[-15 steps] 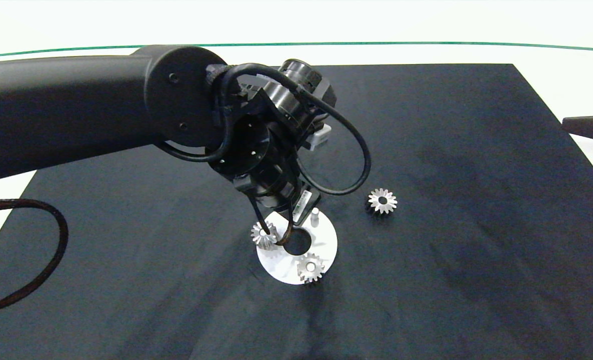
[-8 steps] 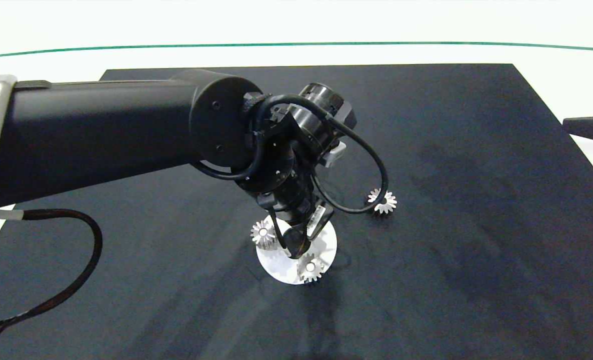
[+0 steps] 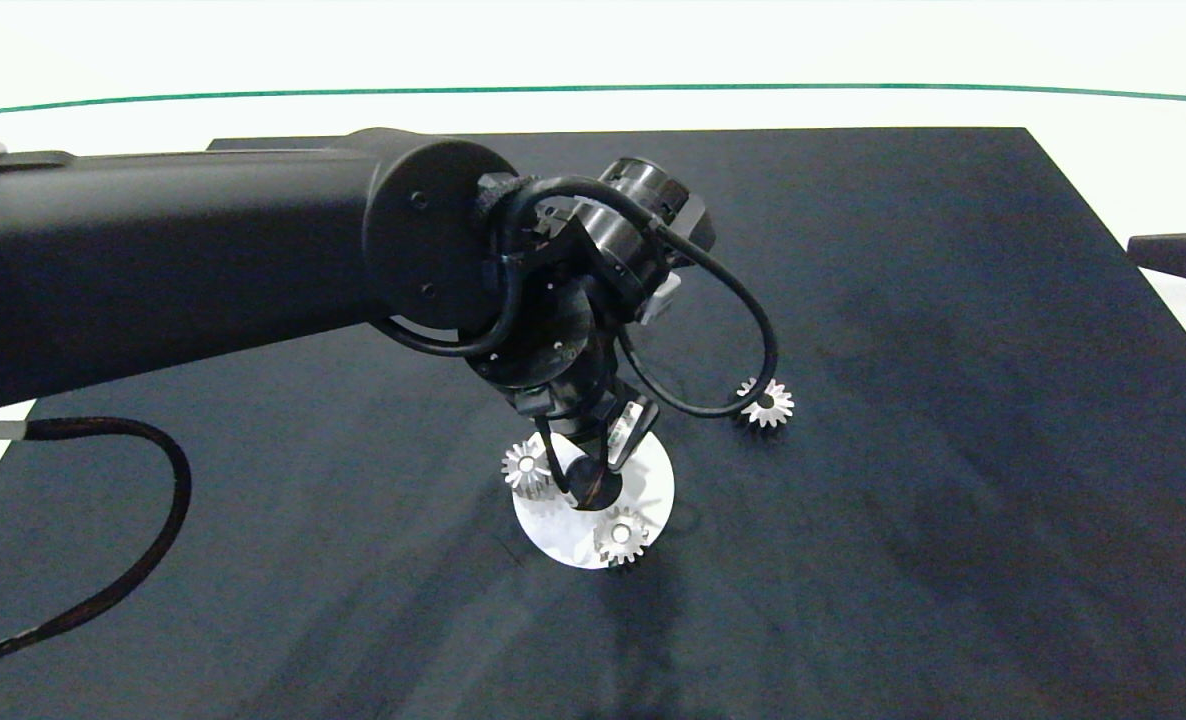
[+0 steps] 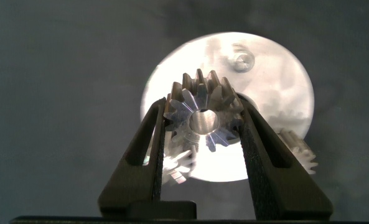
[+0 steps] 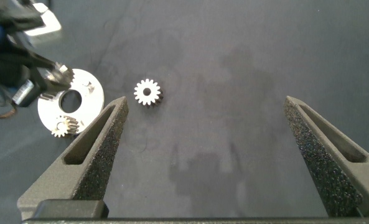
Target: Remove an incorrectly installed larger gear and replace it with the correct smaller gear
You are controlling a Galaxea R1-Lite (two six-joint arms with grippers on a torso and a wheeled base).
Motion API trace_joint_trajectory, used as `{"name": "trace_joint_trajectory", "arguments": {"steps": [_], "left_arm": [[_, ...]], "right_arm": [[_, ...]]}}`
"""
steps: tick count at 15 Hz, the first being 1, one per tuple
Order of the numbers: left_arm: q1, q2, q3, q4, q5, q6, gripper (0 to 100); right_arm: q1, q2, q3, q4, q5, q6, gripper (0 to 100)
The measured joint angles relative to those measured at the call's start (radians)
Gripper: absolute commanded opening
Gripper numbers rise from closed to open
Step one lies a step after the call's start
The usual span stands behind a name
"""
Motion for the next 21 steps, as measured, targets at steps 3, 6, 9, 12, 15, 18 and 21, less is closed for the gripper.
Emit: {"name": "trace_joint_trajectory", "arguments": {"steps": [3, 6, 9, 12, 15, 18, 21], "left_arm": [[-0.030, -0.044, 0.036, -0.025, 0.013, -0.004, 7], [-0.062, -0.061, 0.068, -0.056, 0.017, -0.022, 7], [-0.087, -0.032, 0.056, -0.094, 0.046, -0.042, 7], [-0.090, -0.018, 0.060, -0.097, 0.051, -0.044, 7], [-0.090, -0.025, 0.117, -0.138, 0.052, -0.036, 7], [-0.080, -0.046, 0.239, -0.308, 0.052, 0.017, 7], [-0.062, -0.061, 0.294, -0.359, 0.045, 0.035, 7]], "right_arm": [[0.000, -0.001, 0.001, 0.000, 0.000, 0.000, 100], [0.000, -0.001, 0.005, 0.000, 0.000, -0.009, 100], [0.000, -0.003, 0.007, 0.000, 0.000, -0.013, 100], [0.000, -0.003, 0.007, 0.000, 0.000, -0.013, 100], [0.000, -0.003, 0.007, 0.000, 0.000, -0.012, 100], [0.000, -0.003, 0.007, 0.000, 0.000, -0.012, 100], [0.000, -0.004, 0.007, 0.000, 0.000, -0.012, 100]]}}
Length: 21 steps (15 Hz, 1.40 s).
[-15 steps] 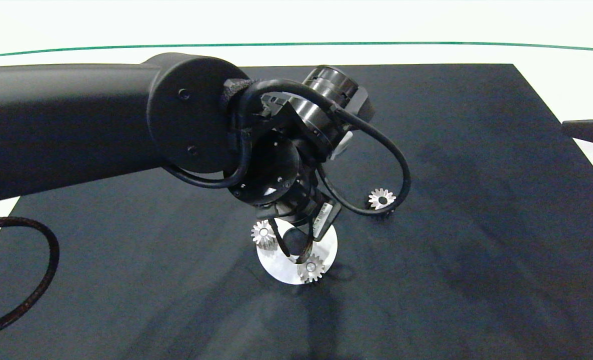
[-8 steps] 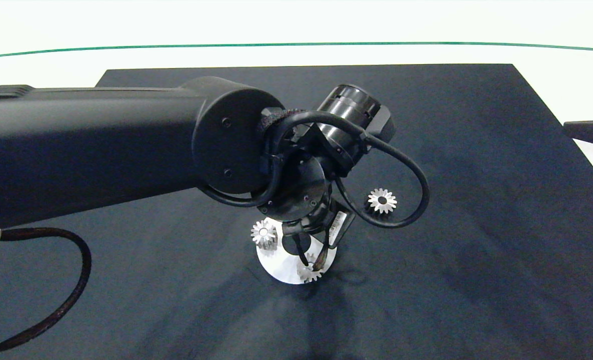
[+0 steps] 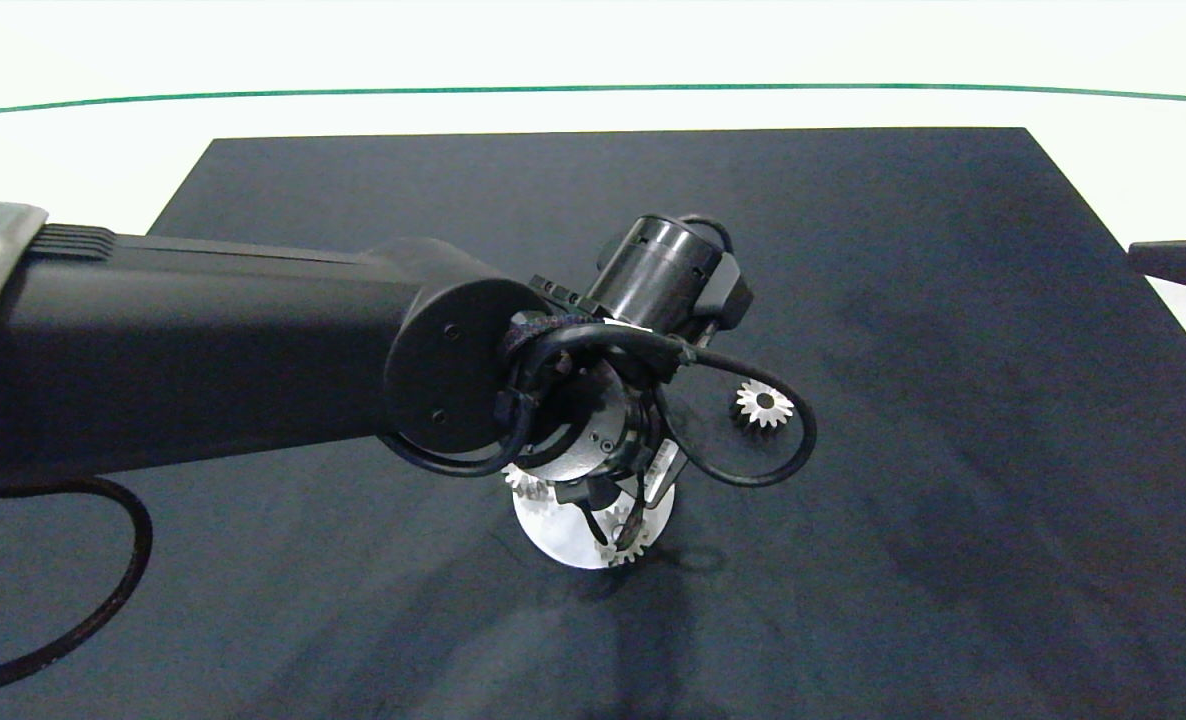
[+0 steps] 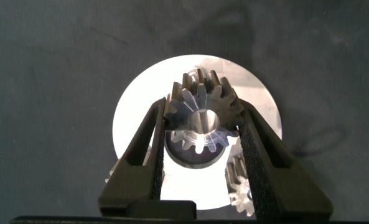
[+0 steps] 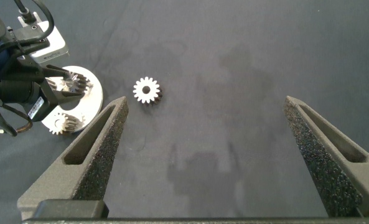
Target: Remove an incorrectly installed larger gear and replace it with the correct smaller gear
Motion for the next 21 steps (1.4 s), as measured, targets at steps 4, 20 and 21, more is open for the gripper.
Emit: {"name": "trace_joint_trajectory", "arguments": {"steps": [4, 20, 21], "left_arm": [[0.016, -0.004, -0.002, -0.021, -0.005, 0.033, 7], [0.023, 0.009, -0.023, -0.025, -0.019, 0.042, 7], [0.024, 0.013, -0.025, -0.025, -0.019, 0.042, 7]], "right_arm": [[0.001, 0.000, 0.001, 0.000, 0.000, -0.001, 100], [0.001, 0.001, 0.006, -0.001, 0.000, -0.003, 100], [0.001, 0.001, 0.006, -0.001, 0.000, -0.003, 100]]}}
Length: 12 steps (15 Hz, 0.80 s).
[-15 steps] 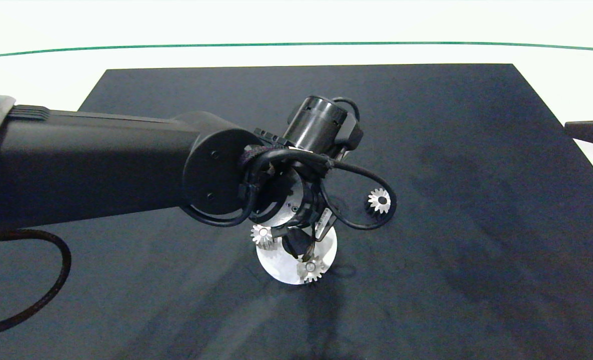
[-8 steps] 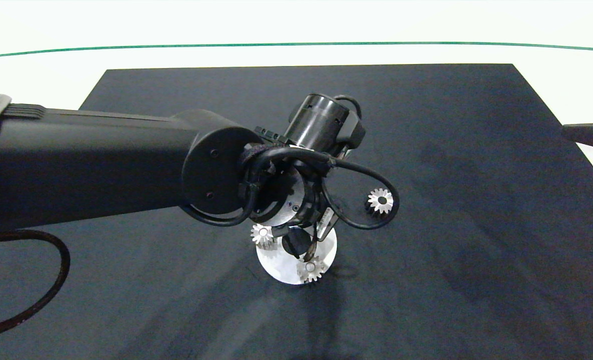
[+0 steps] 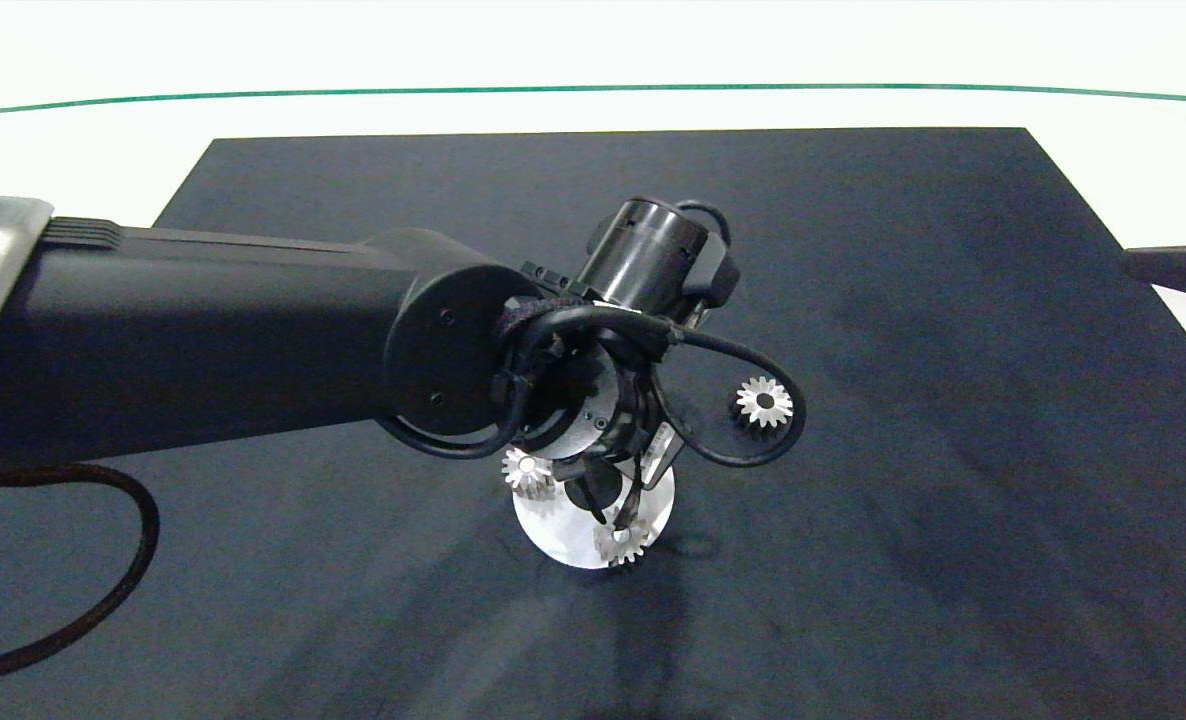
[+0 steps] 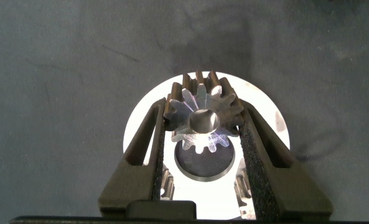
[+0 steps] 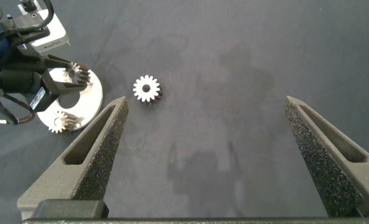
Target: Remove an incorrectly installed larger gear and replace it with the correct smaller gear
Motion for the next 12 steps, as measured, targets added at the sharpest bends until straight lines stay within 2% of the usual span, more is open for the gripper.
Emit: {"name": "trace_joint_trajectory", "arguments": {"steps": [8, 12], "left_arm": [[0.005, 0.017, -0.005, -0.001, 0.000, 0.001, 7], [0.002, 0.020, -0.010, 0.000, 0.001, 0.001, 7]], "right_arm": [[0.000, 0.000, 0.006, -0.014, 0.000, 0.000, 100], [0.000, 0.000, 0.009, -0.014, 0.000, -0.009, 100]]}}
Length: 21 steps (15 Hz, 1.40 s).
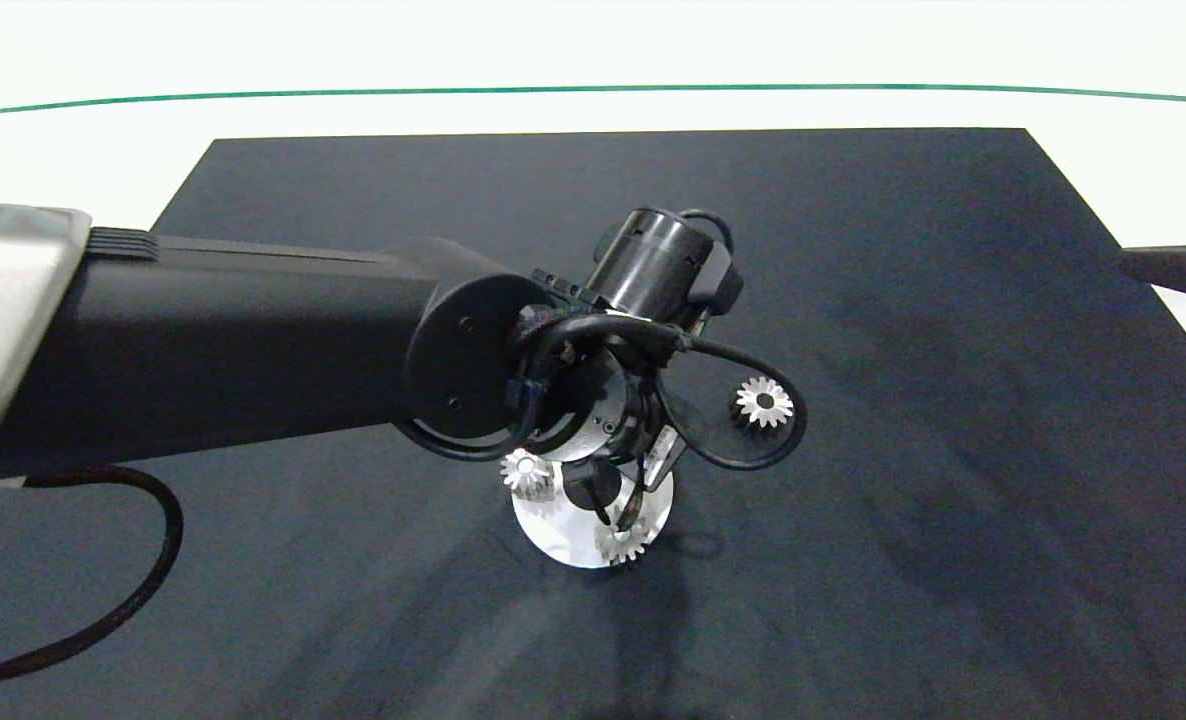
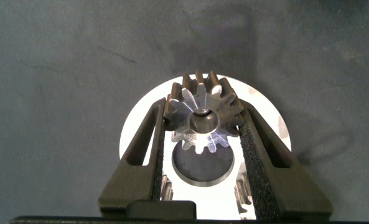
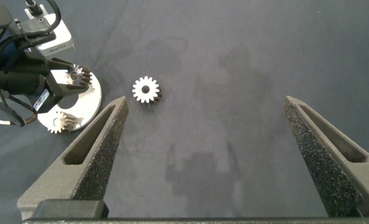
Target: Remove an incorrectly installed larger gear and replace it with the correct smaller gear
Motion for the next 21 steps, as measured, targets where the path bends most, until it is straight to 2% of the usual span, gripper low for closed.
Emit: {"name": "trace_joint_trajectory", "arguments": {"steps": [3, 4, 16, 19, 20, 21], "left_arm": [[-0.001, 0.000, 0.000, 0.001, 0.000, 0.000, 7], [-0.001, 0.000, 0.000, 0.000, 0.000, 0.000, 100], [0.002, -0.005, 0.003, 0.000, -0.002, 0.000, 100], [0.023, -0.070, 0.031, 0.002, -0.001, 0.000, 100], [0.035, -0.104, 0.055, 0.000, -0.001, -0.003, 100], [0.049, -0.147, 0.090, -0.017, 0.003, -0.033, 100]], "right_arm": [[0.000, 0.000, 0.000, 0.000, 0.000, 0.000, 100], [0.000, 0.000, 0.000, 0.000, 0.000, 0.000, 100], [0.000, -0.001, 0.001, 0.000, 0.000, 0.000, 100], [0.000, -0.003, 0.001, 0.000, -0.001, -0.001, 100], [-0.001, -0.004, 0.001, 0.000, -0.003, -0.001, 100], [-0.001, -0.006, 0.000, -0.001, -0.007, -0.001, 100]]}}
